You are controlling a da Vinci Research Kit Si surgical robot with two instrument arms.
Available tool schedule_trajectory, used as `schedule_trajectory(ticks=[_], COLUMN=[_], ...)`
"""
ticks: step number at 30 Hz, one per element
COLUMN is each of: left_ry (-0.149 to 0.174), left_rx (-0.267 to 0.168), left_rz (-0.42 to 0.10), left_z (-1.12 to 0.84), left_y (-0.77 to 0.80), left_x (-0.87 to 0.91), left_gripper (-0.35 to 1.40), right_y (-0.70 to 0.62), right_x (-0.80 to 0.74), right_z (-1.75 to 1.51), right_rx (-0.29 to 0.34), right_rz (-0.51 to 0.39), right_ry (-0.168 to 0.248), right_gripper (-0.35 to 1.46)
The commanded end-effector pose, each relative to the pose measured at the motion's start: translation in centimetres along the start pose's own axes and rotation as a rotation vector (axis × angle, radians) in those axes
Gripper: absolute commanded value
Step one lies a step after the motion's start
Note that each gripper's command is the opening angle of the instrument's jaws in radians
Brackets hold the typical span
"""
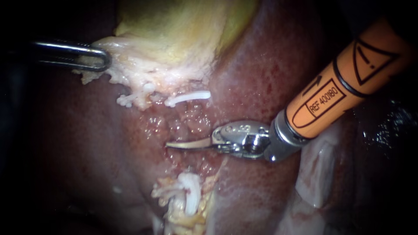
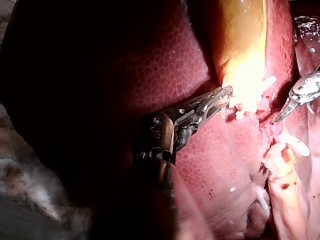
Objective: Go back from the cut right tube
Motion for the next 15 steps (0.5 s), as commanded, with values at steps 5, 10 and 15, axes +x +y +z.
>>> schedule_trajectory(ticks=[5, 10, 15], left_ry=[0.000, 0.000, 0.000], left_rx=[0.000, 0.000, 0.000], left_rz=[0.000, 0.000, 0.000], left_z=[0.00, -0.01, 0.00], left_y=[0.00, 0.00, 0.00], left_x=[0.00, 0.00, 0.00], left_gripper=[-0.35, -0.35, -0.35], right_y=[-0.05, -0.06, -0.09], right_x=[0.07, 0.08, 0.04], right_z=[0.10, 0.16, 0.05], right_rx=[0.000, 0.001, -0.079], right_rz=[0.006, 0.005, -0.038], right_ry=[0.118, 0.133, 0.143], right_gripper=[1.19, 1.30, 1.36])
